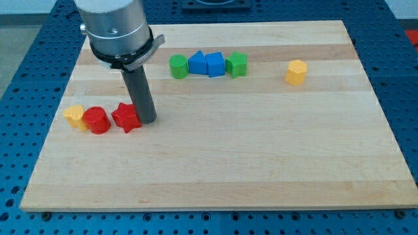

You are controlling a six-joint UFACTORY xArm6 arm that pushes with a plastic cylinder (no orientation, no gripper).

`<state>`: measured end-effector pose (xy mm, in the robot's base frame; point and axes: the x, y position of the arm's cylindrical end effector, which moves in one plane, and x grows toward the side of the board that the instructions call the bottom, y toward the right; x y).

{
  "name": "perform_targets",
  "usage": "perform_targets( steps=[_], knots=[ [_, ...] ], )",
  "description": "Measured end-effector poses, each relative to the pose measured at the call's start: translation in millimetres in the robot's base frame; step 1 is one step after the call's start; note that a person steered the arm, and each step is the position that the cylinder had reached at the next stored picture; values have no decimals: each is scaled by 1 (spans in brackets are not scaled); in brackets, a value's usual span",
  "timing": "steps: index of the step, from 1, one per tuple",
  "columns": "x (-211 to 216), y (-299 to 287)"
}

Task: Move the yellow hexagon towards bottom center

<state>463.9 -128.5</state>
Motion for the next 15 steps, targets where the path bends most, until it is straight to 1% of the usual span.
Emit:
perform_targets(
  steps=[1,2,3,4,5,6,7,8,9,10,11,12,13,14,15],
  knots=[
    [0,-14],
    [4,0],
    [54,102],
    [86,209],
    [95,325],
    [64,426],
    [-4,468],
    [-97,469],
    [-179,468],
    [-184,464],
    [-170,435],
    [-129,402],
    [-132,402],
    [-189,416],
    [-203,384]
  ],
)
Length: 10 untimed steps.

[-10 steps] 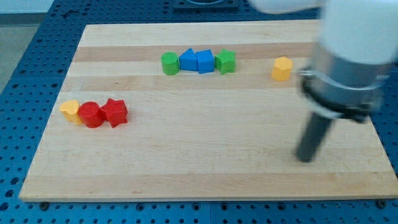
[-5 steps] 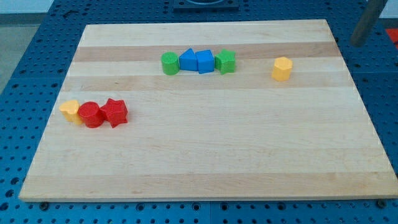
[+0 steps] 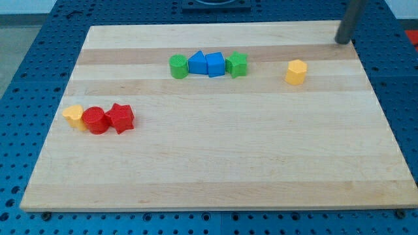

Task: Move the yellow hexagon towards bottom center

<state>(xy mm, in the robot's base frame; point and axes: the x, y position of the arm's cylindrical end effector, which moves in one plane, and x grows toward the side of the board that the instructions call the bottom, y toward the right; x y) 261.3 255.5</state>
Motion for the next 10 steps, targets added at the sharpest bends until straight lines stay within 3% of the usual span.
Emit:
perform_targets(
  steps=[2,3,6,8,10],
  knots=[
    [19,-71],
    [31,-79],
    [147,-84],
    [158,-89],
    [141,-62]
  ],
)
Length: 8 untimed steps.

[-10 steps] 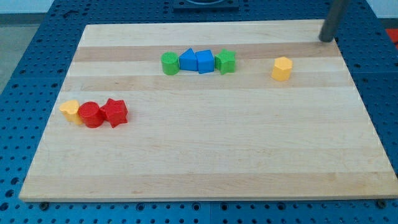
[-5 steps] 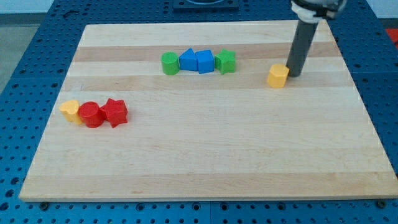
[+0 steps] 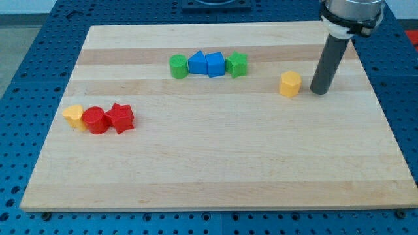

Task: Move the yellow hexagon towards bottom center

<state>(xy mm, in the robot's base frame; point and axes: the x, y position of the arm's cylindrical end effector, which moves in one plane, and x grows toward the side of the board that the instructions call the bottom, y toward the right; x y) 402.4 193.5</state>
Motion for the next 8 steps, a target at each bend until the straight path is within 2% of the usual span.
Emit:
perform_targets(
  steps=[2,4,5,7,8],
  knots=[
    [-44,-4],
    [-44,-34],
    [-7,-60],
    [1,-70],
    [18,-68]
  ],
)
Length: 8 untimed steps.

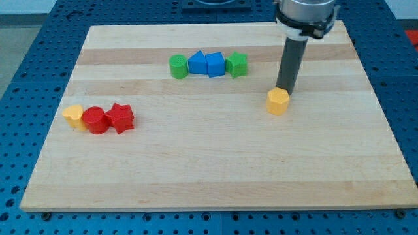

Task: Move the yellow hexagon towards bottom center

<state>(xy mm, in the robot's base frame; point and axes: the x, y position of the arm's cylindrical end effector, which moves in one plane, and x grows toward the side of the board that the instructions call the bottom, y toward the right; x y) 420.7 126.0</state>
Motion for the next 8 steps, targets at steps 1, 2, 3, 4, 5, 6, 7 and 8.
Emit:
perform_targets(
  steps=[1,2,3,4,5,6,7,8],
  knots=[
    [37,-6],
    [32,16],
    [32,28],
    [50,23],
    [50,-8],
    [50,-33],
    [50,-57],
    [50,-85]
  ],
)
